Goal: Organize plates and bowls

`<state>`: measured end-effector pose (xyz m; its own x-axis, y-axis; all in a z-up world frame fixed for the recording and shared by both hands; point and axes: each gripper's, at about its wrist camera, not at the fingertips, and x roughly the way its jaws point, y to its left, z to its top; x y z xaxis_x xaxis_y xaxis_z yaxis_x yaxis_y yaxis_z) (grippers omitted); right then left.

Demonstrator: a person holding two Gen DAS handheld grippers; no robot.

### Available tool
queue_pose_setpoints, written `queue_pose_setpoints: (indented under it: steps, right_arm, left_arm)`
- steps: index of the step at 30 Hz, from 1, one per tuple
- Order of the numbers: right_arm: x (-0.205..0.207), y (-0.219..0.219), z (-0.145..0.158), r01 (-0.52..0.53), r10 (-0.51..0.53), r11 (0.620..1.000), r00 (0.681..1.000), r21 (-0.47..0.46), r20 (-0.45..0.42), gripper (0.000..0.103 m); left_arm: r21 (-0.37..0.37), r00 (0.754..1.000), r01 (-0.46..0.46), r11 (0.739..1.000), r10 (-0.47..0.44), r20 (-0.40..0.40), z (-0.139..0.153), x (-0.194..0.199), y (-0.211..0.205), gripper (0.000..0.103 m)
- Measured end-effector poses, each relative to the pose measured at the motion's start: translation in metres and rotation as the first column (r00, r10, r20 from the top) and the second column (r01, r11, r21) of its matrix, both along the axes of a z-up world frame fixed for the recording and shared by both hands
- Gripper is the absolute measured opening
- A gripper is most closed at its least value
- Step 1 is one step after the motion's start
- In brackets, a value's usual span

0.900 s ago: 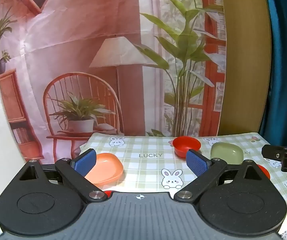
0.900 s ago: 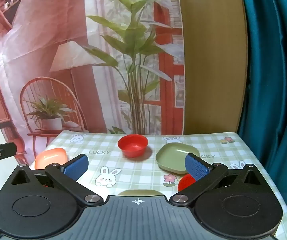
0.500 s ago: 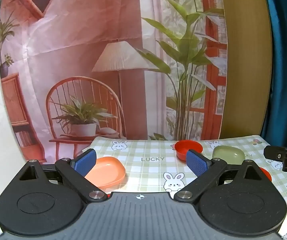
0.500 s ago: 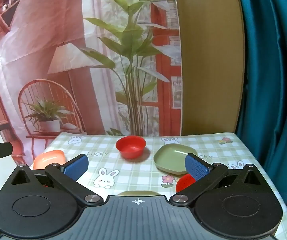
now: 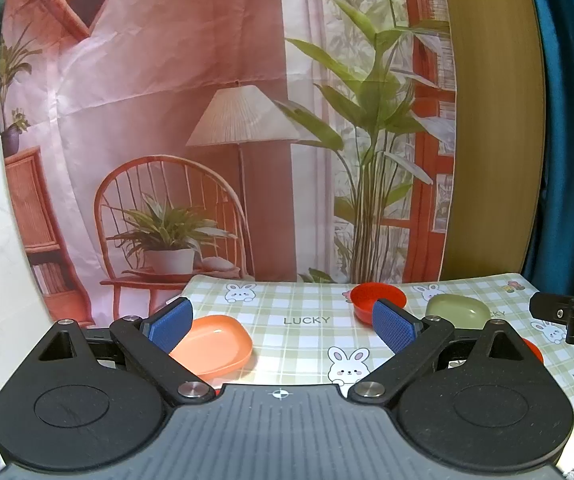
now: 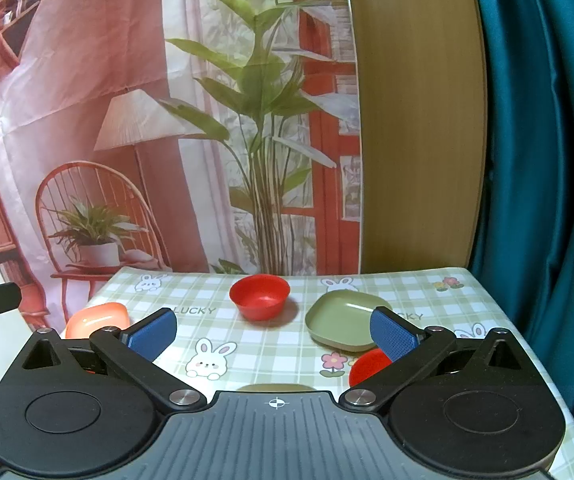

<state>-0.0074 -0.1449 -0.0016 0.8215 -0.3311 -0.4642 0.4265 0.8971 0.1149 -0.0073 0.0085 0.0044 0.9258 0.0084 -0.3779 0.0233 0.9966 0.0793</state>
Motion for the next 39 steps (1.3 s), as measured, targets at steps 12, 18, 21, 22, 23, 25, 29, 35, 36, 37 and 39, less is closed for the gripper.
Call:
queue_pose_setpoints:
  steps: [12,18,21,22,23,25,29,35,36,37,39]
  right_arm:
    - [-0.0012,0.0008,0.0017,0.005,-0.005,1.000,1.000,-0.001,0.005,0.103]
    - [-0.0013,0.0005,0.0021,0.006,-0.006,1.000,1.000,-0.002,0.006,0.103]
    - [-0.0014,0.0000,0.0025,0.005,-0.005,1.000,1.000,-0.002,0.006,0.103]
    - [-0.0014,0.0000,0.0025,0.006,-0.006,1.000,1.000,-0.002,0.006,0.103]
    - [-0.0014,-0.0007,0.0031,0.005,-0.005,1.000,1.000,-0.002,0.006,0.103]
    - [-0.0013,-0.0004,0.0027,0.005,-0.005,1.000,1.000,-0.003,0.006,0.103]
    - [-0.0019,-0.0011,0.0035,0.006,-0.006,1.000,1.000,-0.002,0.007,0.103]
    - [-0.0020,-0.0006,0.0030,0.006,-0.006,1.000,1.000,-0.003,0.008,0.103]
    - [-0.0021,-0.0010,0.0033,0.006,-0.006,1.000,1.000,-0.003,0.008,0.103]
    - [-0.0023,-0.0015,0.0037,0.007,-0.007,1.000,1.000,-0.003,0.008,0.103]
    - [-0.0025,-0.0019,0.0041,0.007,-0.007,1.000,1.000,-0.003,0.008,0.103]
  left_arm:
    - [-0.003,1.000,-0.003,1.000,0.003,0.000,-0.0014,-0.0004,0.0012,0.098]
    - [-0.005,1.000,-0.003,1.000,0.003,-0.002,-0.0019,-0.0002,0.0022,0.098]
    - [-0.007,1.000,-0.005,1.000,0.005,-0.003,-0.0018,0.0003,0.0021,0.098]
    - [-0.006,1.000,-0.005,1.000,0.004,-0.003,-0.0017,0.0004,0.0021,0.098]
    - [-0.007,1.000,-0.003,1.000,0.003,-0.002,-0.0019,0.0002,0.0026,0.098]
    - [-0.007,1.000,-0.006,1.000,0.006,-0.001,-0.0021,0.0002,0.0003,0.098]
    - [-0.008,1.000,-0.008,1.000,0.008,-0.004,-0.0022,-0.0003,-0.0002,0.098]
    - [-0.009,1.000,-0.009,1.000,0.009,-0.003,-0.0022,-0.0009,0.0003,0.098]
    - [-0.009,1.000,-0.009,1.000,0.009,-0.004,-0.0020,-0.0007,0.0002,0.098]
    - [-0.009,1.000,-0.009,1.000,0.009,-0.004,-0.0020,-0.0010,0.0004,0.098]
    - [-0.010,1.000,-0.009,1.000,0.009,-0.004,-0.0019,-0.0012,0.0006,0.098]
